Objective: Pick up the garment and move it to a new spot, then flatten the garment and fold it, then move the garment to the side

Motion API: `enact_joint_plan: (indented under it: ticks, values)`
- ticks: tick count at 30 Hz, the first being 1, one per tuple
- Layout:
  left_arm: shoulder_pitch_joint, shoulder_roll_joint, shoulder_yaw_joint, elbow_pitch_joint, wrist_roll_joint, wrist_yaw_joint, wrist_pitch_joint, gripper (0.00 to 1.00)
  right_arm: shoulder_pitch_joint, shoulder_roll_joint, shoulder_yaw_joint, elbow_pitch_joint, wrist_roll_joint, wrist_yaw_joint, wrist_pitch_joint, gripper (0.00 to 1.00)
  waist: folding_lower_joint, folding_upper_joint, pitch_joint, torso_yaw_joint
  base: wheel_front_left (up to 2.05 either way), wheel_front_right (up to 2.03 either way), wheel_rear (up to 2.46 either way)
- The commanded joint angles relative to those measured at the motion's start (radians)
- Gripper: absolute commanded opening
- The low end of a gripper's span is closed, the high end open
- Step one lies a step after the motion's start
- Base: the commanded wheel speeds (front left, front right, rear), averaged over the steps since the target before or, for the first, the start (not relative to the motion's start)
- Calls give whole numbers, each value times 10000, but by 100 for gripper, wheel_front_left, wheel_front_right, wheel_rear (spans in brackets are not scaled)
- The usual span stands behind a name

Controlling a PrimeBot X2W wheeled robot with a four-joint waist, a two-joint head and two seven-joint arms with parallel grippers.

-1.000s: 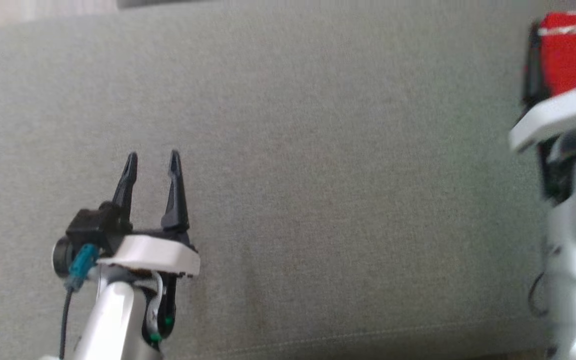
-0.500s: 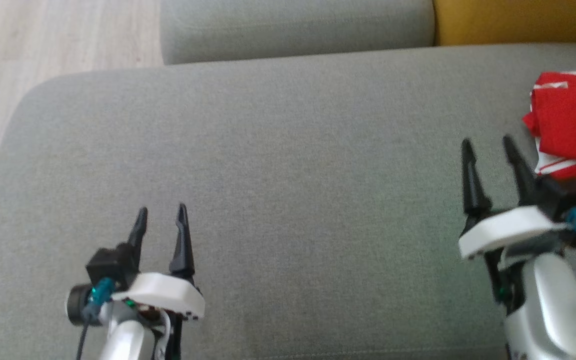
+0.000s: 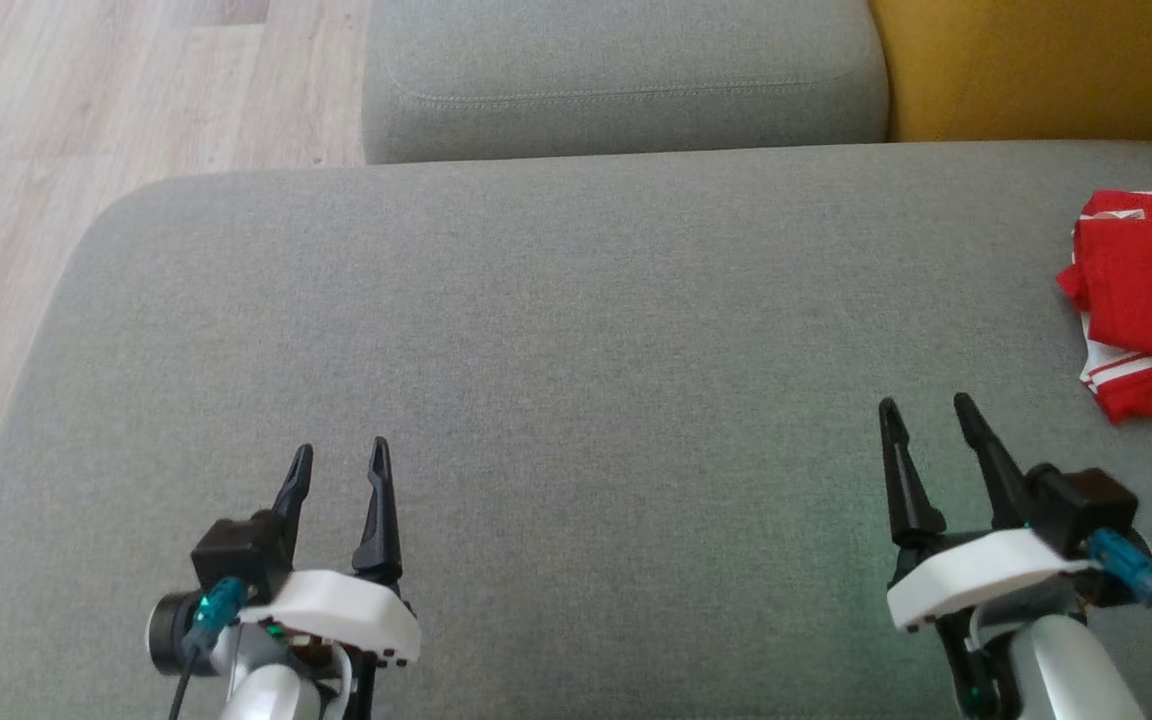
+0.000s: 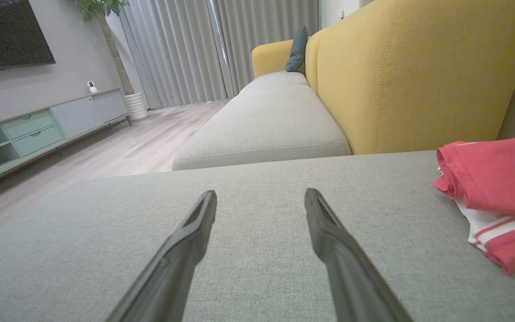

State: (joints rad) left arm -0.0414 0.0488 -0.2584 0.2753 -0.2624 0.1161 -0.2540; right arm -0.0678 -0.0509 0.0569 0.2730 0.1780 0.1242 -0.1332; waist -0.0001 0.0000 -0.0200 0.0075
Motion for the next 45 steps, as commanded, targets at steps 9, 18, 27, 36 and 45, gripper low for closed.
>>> enact_joint_plan:
  ticks: [9, 18, 27, 36, 45]
  values:
    - [-119, 14, 175, -535, -92, 33, -78, 100, -164, 6, 239, -277, -17, 65, -166, 100, 1, 0, -107, -37, 0, 0, 0]
    - [-91, 14, 88, -552, -109, 35, -78, 100, -114, 6, 212, -354, -67, 65, -113, 100, 1, 0, -114, -1, 0, 0, 0]
    - [-85, 14, 78, -497, -126, 0, -78, 100, -93, 6, 213, -378, -47, 65, -66, 100, 1, 0, -114, -3, 0, 0, 0]
    - [229, 4, -242, -46, -164, -23, 4, 0, 187, 12, 7, 57, -16, -2, -31, 0, 1, 0, -132, 20, 0, 0, 0]
    - [490, 30, -101, 410, -812, -125, 194, 0, 387, 35, -62, 566, 646, 1, 92, 0, 1, 0, -115, 15, 0, 0, 0]
